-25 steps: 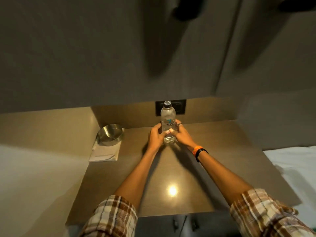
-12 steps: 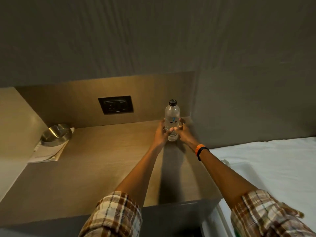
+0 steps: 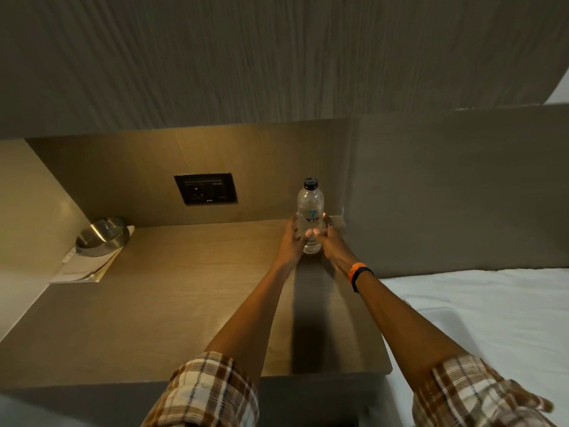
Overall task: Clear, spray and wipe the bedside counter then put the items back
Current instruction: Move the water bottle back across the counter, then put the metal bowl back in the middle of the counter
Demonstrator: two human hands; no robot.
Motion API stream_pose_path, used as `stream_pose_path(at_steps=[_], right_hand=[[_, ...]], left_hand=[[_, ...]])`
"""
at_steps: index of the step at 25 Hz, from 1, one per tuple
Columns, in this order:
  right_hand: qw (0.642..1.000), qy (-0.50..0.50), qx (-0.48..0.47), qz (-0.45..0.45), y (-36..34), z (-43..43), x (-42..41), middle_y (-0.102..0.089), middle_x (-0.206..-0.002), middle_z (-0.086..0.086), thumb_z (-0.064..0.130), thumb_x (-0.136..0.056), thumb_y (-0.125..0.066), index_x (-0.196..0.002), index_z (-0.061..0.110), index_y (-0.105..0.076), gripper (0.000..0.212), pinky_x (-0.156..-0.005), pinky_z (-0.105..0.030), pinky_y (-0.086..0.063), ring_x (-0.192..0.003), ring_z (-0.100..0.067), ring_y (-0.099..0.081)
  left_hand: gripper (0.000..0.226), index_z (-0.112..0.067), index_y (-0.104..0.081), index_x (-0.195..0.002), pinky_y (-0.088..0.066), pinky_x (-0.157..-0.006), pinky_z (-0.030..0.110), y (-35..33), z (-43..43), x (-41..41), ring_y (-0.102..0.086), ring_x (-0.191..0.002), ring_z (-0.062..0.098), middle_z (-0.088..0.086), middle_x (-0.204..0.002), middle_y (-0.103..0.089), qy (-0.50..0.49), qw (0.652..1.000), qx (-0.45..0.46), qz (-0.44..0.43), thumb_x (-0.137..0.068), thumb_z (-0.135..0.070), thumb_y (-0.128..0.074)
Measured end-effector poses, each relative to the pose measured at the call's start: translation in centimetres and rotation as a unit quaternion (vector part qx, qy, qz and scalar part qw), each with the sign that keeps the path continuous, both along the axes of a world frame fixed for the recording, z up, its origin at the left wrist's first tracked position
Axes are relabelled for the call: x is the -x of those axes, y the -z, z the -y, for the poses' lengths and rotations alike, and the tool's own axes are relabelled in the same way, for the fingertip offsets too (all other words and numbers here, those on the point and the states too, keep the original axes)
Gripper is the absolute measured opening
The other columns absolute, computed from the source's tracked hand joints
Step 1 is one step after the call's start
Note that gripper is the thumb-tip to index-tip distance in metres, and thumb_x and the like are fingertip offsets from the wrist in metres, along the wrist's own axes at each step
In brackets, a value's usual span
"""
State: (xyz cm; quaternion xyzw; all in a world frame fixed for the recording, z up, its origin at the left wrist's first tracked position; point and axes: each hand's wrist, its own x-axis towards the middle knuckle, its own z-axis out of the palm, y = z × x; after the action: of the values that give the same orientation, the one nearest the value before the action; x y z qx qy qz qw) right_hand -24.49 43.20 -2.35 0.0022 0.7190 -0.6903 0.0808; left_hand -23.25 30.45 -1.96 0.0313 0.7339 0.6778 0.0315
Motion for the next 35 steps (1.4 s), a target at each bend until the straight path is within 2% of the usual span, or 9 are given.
stream_pose_path(at_steps=[3, 6, 10, 13, 20, 25, 28, 32, 35], right_hand=[[0.995, 0.086, -0.037, -0.037, 0.3, 0.6, -2.0, -0.05, -0.15, -0.009, 0.024, -0.103, -0.054, -0.157, 0.019, -0.025, 0.061, -0.109, -0.038, -0.045, -0.135, -0.026, -0.052], [0.947, 0.164, -0.251, -0.113, 1.1, 2.6, -5.1, -0.04, -0.152, -0.007, 0.039, -0.095, -0.063, -0.151, 0.022, -0.033, 0.065, -0.095, -0.031, -0.043, -0.126, -0.025, -0.055], [0.868, 0.125, -0.413, -0.245, 2.2, 8.4, -7.4, -0.02, -0.162, -0.005, 0.047, -0.09, -0.062, -0.148, 0.021, -0.039, 0.067, -0.12, -0.042, -0.031, -0.149, -0.027, -0.027], [0.847, 0.108, -0.444, -0.273, 2.1, 15.8, -7.8, -0.018, -0.165, -0.006, 0.05, -0.09, -0.059, -0.149, 0.024, -0.036, 0.069, -0.125, -0.046, -0.019, -0.154, -0.026, -0.015], [0.907, -0.021, -0.349, -0.233, 2.4, 35.8, -7.2, -0.021, -0.164, -0.002, 0.043, -0.095, -0.059, -0.15, 0.025, -0.035, 0.063, -0.115, -0.049, -0.043, -0.148, -0.024, -0.035], [0.926, -0.084, -0.326, -0.169, 2.7, 47.1, -2.9, -0.024, -0.164, -0.004, 0.054, -0.097, -0.053, -0.151, 0.022, -0.036, 0.065, -0.116, -0.05, -0.041, -0.147, -0.028, -0.034], [0.919, -0.118, -0.343, -0.156, 3.2, 50.3, 0.1, -0.031, -0.16, -0.011, 0.039, -0.1, -0.054, -0.145, 0.016, -0.044, 0.052, -0.115, -0.051, -0.042, -0.142, -0.033, -0.04], [0.913, -0.131, -0.352, -0.159, 3.8, 52.6, 2.9, -0.051, -0.138, -0.014, 0.023, -0.099, -0.06, -0.123, 0.005, -0.061, 0.03, -0.101, -0.046, -0.051, -0.115, -0.033, -0.059], [0.924, -0.102, -0.327, -0.167, 3.9, 52.0, 2.7, -0.06, -0.124, -0.014, 0.016, -0.097, -0.062, -0.115, 0.003, -0.065, 0.022, -0.095, -0.046, -0.053, -0.107, -0.032, -0.062]], left_hand=[[0.068, -0.02, -0.021, -0.157, -0.04, -0.103, 0.027, 0.0, 0.5, -1.6, -0.041, -0.139, 0.019, 0.011, -0.159, -0.035, -0.033, 0.997, 0.067, 0.002, -0.1, -0.025, -0.058], [0.064, -0.023, -0.025, -0.155, -0.036, -0.117, 0.043, 1.2, 4.0, -3.8, -0.034, -0.146, 0.024, 0.008, -0.16, -0.033, -0.073, 0.95, 0.299, -0.054, -0.1, -0.041, -0.053], [0.063, -0.025, -0.023, -0.154, -0.024, -0.124, 0.047, 3.2, 12.1, -7.3, -0.019, -0.153, 0.021, 0.004, -0.162, -0.026, -0.094, 0.87, 0.459, -0.154, -0.1, -0.053, -0.039], [0.064, -0.026, -0.018, -0.156, -0.019, -0.125, 0.049, 3.5, 20.2, -8.9, -0.012, -0.155, 0.021, 0.004, -0.165, -0.02, -0.113, 0.83, 0.525, -0.148, -0.1, -0.054, -0.033], [0.065, -0.024, -0.023, -0.155, -0.026, -0.123, 0.047, 3.1, 40.4, -10.0, -0.02, -0.152, 0.023, 0.006, -0.164, -0.024, -0.188, 0.811, 0.545, -0.101, -0.099, -0.05, -0.043], [0.074, -0.025, -0.015, -0.156, -0.033, -0.12, 0.05, 3.1, 51.3, -6.9, -0.022, -0.151, 0.033, 0.012, -0.164, -0.02, -0.211, 0.816, 0.538, -0.035, -0.096, -0.047, -0.053], [0.077, -0.022, -0.015, -0.157, -0.036, -0.119, 0.043, 3.7, 53.5, -4.7, -0.028, -0.149, 0.033, 0.015, -0.163, -0.021, -0.185, 0.83, 0.525, -0.039, -0.095, -0.038, -0.059], [0.059, -0.02, -0.036, -0.151, -0.043, -0.113, 0.038, 4.3, 53.9, -2.5, -0.039, -0.144, 0.029, 0.013, -0.159, -0.032, -0.201, 0.811, 0.544, -0.077, -0.098, -0.033, -0.057], [0.05, -0.02, -0.05, -0.142, -0.042, -0.114, 0.041, 4.4, 53.6, -2.0, -0.032, -0.147, 0.027, 0.008, -0.161, -0.031, -0.204, 0.824, 0.524, -0.072, -0.096, -0.037, -0.062]])
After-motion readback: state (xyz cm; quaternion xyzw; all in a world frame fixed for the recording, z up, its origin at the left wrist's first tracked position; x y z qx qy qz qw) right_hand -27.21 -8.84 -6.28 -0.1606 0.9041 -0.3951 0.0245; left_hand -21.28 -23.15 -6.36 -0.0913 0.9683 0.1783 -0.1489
